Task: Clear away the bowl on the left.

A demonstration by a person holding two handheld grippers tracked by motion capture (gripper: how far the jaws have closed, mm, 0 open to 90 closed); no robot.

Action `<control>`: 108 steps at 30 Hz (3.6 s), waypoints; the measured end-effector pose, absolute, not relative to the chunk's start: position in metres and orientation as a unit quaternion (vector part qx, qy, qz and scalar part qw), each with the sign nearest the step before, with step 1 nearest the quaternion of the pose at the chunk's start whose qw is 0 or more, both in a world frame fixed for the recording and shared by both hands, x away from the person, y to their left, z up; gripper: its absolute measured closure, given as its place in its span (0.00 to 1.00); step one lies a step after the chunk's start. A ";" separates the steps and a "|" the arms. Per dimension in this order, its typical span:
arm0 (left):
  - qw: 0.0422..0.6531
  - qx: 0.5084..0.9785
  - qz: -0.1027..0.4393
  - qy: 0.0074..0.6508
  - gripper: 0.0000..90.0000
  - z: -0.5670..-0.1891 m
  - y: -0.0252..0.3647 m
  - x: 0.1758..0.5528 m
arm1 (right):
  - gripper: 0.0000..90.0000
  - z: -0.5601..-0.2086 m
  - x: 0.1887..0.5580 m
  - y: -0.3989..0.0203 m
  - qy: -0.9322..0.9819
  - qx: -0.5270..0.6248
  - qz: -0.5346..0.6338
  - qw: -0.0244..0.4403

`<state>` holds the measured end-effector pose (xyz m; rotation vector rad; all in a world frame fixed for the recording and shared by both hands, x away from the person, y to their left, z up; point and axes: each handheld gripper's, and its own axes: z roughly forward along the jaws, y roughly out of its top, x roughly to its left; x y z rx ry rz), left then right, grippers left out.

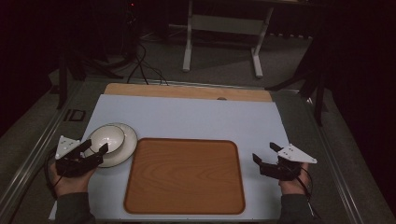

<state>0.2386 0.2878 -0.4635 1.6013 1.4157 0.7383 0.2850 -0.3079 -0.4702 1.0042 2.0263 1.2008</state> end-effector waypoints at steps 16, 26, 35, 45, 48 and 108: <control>0.428 0.634 0.307 0.566 0.41 -0.459 0.288 0.240 | 0.20 -0.468 0.284 -0.307 0.756 0.367 0.455 0.295; 0.431 0.622 0.310 0.575 0.41 -0.460 0.295 0.247 | 0.19 -0.468 0.284 -0.306 0.754 0.362 0.458 0.299; 0.422 0.624 0.312 0.579 0.41 -0.464 0.296 0.258 | 0.19 -0.467 0.283 -0.306 0.754 0.358 0.460 0.302; 0.409 0.623 0.312 0.589 0.40 -0.469 0.300 0.263 | 0.19 -0.466 0.283 -0.306 0.750 0.358 0.466 0.304; 0.411 0.619 0.310 0.593 0.40 -0.470 0.301 0.264 | 0.19 -0.467 0.282 -0.306 0.750 0.357 0.465 0.306; 0.317 0.631 0.239 0.667 0.67 -0.505 0.315 0.303 | 0.18 -0.463 0.279 -0.308 0.740 0.351 0.476 0.319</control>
